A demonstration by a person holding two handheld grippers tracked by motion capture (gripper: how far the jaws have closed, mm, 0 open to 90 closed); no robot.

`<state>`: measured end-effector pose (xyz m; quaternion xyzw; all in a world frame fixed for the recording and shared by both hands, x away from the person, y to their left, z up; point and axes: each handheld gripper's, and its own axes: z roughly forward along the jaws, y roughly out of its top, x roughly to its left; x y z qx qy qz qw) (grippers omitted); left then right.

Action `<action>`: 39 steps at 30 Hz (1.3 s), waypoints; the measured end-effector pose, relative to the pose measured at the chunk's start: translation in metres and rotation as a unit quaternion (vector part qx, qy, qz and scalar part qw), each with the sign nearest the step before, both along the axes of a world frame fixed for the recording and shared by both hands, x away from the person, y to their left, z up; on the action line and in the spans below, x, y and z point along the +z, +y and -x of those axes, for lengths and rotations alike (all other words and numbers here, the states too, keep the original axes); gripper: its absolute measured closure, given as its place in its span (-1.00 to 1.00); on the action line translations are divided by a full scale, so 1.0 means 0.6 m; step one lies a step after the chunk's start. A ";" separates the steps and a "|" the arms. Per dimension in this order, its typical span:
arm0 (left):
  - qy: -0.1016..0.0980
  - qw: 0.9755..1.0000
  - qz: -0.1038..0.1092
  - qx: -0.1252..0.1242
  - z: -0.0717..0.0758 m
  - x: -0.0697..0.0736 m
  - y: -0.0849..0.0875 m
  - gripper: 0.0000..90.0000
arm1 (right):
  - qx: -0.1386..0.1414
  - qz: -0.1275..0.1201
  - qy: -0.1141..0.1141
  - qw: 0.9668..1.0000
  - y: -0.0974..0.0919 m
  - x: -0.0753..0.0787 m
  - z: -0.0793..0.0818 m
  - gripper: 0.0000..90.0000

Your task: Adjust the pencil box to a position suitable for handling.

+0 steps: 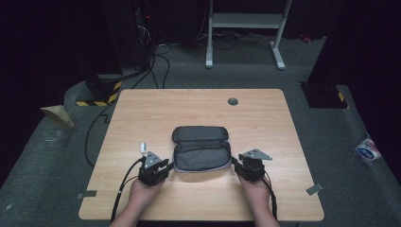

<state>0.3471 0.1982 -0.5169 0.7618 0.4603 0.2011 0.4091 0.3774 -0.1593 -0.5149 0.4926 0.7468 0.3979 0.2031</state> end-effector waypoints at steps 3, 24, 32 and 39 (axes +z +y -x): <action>0.006 1.000 0.008 0.004 0.002 0.001 0.005 0.57 | 0.009 -0.005 -0.002 1.000 0.009 0.000 0.005 0.41; -0.006 0.997 -0.034 0.068 0.019 0.007 0.110 0.48 | -0.016 0.058 -0.014 0.998 -0.059 -0.005 0.038 0.05; -0.004 0.995 -0.034 0.096 0.013 0.011 0.141 0.40 | -0.027 0.080 0.002 0.996 -0.078 -0.007 0.043 0.02; -0.002 0.993 -0.039 0.110 -0.005 0.009 0.137 0.33 | -0.031 0.079 0.017 0.996 -0.091 -0.013 0.053 -0.03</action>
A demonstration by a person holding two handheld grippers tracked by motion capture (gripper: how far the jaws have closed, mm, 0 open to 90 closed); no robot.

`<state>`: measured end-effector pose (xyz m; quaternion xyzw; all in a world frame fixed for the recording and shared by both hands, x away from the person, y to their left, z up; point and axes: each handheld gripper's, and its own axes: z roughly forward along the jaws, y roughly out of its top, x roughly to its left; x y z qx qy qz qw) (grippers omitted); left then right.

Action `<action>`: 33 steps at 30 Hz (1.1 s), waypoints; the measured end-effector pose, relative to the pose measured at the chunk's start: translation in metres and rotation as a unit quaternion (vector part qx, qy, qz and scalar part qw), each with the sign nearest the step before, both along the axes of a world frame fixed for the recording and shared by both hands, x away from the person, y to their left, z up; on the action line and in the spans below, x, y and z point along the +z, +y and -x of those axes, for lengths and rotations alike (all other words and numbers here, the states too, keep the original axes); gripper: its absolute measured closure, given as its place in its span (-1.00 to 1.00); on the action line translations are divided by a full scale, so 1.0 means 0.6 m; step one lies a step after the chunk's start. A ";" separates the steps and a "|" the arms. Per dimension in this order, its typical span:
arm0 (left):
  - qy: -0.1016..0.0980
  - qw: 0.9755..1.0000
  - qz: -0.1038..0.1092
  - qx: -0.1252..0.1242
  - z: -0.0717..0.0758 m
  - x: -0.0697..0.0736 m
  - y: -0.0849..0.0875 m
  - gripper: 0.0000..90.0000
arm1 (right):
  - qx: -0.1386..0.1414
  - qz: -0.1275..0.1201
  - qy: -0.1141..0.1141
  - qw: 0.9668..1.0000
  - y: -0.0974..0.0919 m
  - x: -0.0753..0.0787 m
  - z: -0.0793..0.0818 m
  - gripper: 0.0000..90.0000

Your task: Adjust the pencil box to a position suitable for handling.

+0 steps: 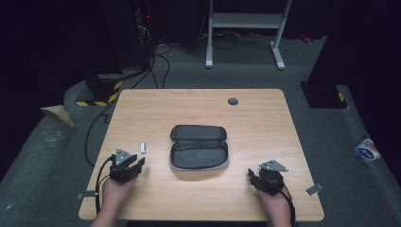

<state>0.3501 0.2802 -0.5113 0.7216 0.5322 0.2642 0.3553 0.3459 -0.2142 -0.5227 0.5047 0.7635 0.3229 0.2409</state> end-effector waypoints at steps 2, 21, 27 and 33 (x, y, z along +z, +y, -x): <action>0.004 1.000 -0.004 0.006 -0.006 -0.003 -0.002 0.27 | -0.002 -0.001 0.001 1.000 -0.003 0.000 0.003 -0.04; 0.023 0.999 -0.011 0.035 -0.073 -0.020 -0.015 0.23 | 0.004 -0.009 0.006 1.000 -0.001 -0.001 0.007 -0.08; 0.024 0.999 -0.004 0.047 -0.083 -0.022 -0.010 0.29 | 0.003 -0.008 0.006 1.000 -0.001 -0.001 0.007 -0.08; 0.030 0.999 -0.012 0.041 -0.093 -0.024 -0.013 0.32 | 0.001 -0.009 0.006 1.000 0.000 -0.001 0.008 -0.08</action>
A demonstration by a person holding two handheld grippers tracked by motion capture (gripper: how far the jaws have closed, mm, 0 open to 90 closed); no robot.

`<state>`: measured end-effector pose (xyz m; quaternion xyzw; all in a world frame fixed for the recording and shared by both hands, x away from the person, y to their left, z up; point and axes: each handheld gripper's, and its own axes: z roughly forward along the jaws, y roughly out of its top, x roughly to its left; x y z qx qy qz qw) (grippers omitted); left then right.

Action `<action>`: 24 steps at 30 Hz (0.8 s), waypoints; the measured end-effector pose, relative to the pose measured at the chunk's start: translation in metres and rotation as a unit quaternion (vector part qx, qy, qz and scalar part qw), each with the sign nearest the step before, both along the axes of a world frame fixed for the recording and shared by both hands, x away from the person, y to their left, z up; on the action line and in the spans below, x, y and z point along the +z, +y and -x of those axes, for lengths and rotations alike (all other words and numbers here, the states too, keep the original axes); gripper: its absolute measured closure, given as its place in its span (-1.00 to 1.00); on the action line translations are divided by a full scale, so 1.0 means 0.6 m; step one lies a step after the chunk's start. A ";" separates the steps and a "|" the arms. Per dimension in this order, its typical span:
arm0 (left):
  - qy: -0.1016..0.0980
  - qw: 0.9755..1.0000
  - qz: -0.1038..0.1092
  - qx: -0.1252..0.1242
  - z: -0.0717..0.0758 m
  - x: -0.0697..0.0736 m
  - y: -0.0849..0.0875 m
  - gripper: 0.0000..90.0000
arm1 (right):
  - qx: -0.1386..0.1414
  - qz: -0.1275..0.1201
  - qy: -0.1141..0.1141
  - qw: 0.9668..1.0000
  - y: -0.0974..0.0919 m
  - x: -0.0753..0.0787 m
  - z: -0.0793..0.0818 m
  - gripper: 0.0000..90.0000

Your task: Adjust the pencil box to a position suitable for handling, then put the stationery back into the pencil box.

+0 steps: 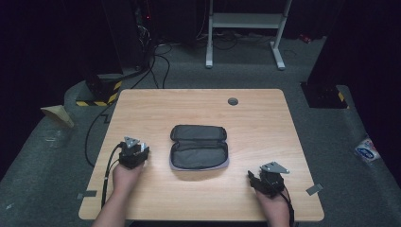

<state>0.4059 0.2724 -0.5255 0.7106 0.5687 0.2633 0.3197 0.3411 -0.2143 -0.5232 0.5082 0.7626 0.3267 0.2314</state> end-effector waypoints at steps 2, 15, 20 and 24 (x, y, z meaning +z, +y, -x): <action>-0.002 1.000 0.001 -0.002 0.001 0.000 -0.001 0.40 | 0.000 0.000 0.000 1.000 0.000 0.000 0.000 -0.08; 0.004 0.998 -0.003 -0.068 0.060 0.003 -0.028 0.61 | 0.000 0.000 -0.001 1.000 0.000 0.000 -0.001 -0.07; 0.003 0.997 -0.009 -0.072 0.063 0.004 -0.036 0.48 | 0.000 0.000 -0.001 1.000 0.000 0.000 -0.001 -0.07; 0.001 0.998 -0.008 -0.065 0.064 0.003 -0.036 0.42 | 0.000 -0.001 0.000 1.000 0.000 0.000 -0.001 -0.07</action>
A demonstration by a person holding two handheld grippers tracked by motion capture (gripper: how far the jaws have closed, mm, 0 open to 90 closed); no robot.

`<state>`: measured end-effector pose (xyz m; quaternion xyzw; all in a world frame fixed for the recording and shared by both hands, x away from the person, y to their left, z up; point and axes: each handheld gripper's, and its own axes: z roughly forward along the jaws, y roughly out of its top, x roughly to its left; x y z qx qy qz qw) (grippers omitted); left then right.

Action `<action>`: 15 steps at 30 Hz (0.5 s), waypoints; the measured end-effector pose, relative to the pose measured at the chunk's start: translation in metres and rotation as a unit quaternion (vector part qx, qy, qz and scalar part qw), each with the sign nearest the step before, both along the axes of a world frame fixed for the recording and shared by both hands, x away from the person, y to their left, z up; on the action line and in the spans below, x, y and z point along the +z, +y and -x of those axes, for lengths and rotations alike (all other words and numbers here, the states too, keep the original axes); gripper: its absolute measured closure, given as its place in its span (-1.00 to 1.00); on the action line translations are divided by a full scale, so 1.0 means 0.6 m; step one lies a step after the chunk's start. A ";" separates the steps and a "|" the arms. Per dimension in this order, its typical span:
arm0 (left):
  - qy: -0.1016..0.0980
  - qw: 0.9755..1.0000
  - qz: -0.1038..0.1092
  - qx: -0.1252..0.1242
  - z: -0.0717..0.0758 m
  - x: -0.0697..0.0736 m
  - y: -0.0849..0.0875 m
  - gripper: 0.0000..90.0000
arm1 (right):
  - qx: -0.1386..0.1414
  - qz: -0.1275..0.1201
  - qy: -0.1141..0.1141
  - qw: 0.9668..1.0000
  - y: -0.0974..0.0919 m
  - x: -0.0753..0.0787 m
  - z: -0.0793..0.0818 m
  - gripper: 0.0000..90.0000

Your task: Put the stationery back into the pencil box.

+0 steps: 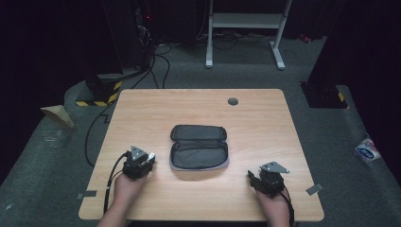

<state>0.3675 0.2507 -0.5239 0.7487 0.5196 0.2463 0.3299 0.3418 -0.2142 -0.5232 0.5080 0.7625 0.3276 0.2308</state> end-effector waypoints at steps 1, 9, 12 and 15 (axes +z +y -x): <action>-0.002 1.000 0.000 0.000 0.000 -0.001 0.001 0.42 | 0.000 0.000 0.000 1.000 0.000 0.000 0.000 -0.07; -0.011 1.000 0.011 0.001 -0.003 -0.005 0.004 0.61 | 0.002 -0.001 0.000 1.000 0.000 0.000 -0.001 -0.07; -0.011 1.000 0.007 0.001 -0.002 -0.005 0.004 0.61 | 0.002 0.000 0.000 1.000 0.000 0.000 -0.001 -0.07; -0.012 1.000 0.006 0.000 -0.002 -0.005 0.004 0.62 | 0.002 0.000 0.000 1.000 0.000 0.000 -0.001 -0.07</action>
